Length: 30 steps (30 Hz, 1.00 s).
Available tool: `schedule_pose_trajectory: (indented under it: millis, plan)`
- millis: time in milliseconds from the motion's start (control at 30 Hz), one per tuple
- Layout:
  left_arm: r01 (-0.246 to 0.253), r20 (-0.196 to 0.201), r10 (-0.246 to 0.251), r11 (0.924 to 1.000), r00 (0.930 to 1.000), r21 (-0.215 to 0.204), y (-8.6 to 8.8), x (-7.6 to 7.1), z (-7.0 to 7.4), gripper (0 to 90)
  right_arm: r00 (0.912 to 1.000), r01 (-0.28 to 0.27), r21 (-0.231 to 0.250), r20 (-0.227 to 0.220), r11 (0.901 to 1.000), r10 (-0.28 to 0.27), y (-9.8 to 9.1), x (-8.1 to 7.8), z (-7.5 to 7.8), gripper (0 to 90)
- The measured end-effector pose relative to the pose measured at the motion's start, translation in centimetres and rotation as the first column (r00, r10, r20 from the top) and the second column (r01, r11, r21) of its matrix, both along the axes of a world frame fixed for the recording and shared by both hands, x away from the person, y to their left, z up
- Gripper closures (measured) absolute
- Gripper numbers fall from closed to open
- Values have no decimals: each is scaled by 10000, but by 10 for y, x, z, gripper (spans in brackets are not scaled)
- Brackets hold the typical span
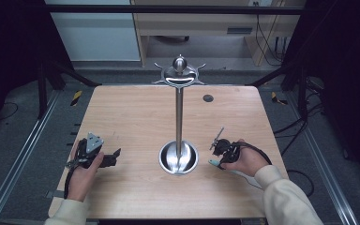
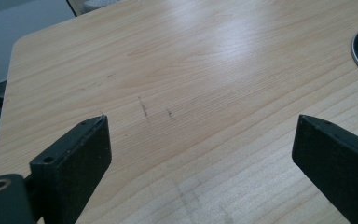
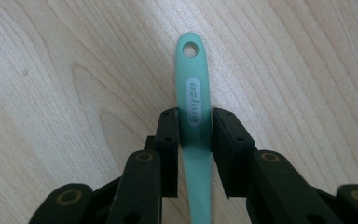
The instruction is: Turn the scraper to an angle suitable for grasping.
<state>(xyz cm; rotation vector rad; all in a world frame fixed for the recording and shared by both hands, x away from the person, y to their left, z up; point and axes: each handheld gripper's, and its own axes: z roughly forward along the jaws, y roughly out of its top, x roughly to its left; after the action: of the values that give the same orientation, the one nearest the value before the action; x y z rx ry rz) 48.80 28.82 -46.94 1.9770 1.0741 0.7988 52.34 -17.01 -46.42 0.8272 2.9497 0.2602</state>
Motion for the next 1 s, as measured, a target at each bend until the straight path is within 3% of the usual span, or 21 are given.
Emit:
schedule_pose_trajectory:
  millis: [733,1000]
  plan:
    - [37,-5,-37,10000,10000,36,-1,-1,0,43,9999,0,-120,-117,9999,-2,2,1,-1,741]
    - [135,-45,-135,9999,9999,53,-4,1,-1,43,9999,46,274,103,9996,-49,-6,-1,9,743]
